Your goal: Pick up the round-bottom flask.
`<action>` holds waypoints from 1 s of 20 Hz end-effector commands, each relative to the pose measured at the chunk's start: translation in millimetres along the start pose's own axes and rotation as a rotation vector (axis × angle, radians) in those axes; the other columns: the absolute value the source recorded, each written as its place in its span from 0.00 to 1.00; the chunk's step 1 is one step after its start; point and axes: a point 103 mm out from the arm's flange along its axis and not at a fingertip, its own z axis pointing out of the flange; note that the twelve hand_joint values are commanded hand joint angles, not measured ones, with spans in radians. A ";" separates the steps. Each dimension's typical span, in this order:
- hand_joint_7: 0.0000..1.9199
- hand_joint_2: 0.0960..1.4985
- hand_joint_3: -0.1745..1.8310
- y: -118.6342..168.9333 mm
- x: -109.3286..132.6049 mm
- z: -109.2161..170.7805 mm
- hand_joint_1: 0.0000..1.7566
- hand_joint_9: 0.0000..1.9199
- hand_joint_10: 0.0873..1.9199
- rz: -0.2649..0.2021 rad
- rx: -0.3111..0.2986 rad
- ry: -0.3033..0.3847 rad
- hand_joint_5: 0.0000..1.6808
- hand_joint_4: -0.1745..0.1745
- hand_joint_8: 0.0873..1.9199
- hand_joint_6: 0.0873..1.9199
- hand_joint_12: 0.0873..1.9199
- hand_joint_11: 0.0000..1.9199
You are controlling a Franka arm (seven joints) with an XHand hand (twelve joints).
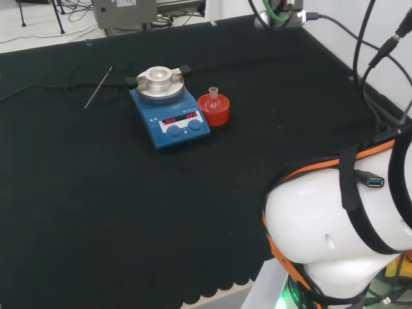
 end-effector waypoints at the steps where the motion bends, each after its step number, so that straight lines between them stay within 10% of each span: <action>1: 0.05 0.79 0.22 59.1 -21.0 39.9 0.08 0.10 0.33 0.038 -0.012 0.056 0.15 0.40 0.24 0.00 0.59 0.00; 20: 0.07 0.70 0.20 158.6 -5.9 175.4 0.23 0.15 0.34 0.048 0.085 0.116 0.21 0.35 0.28 0.00 0.66 0.00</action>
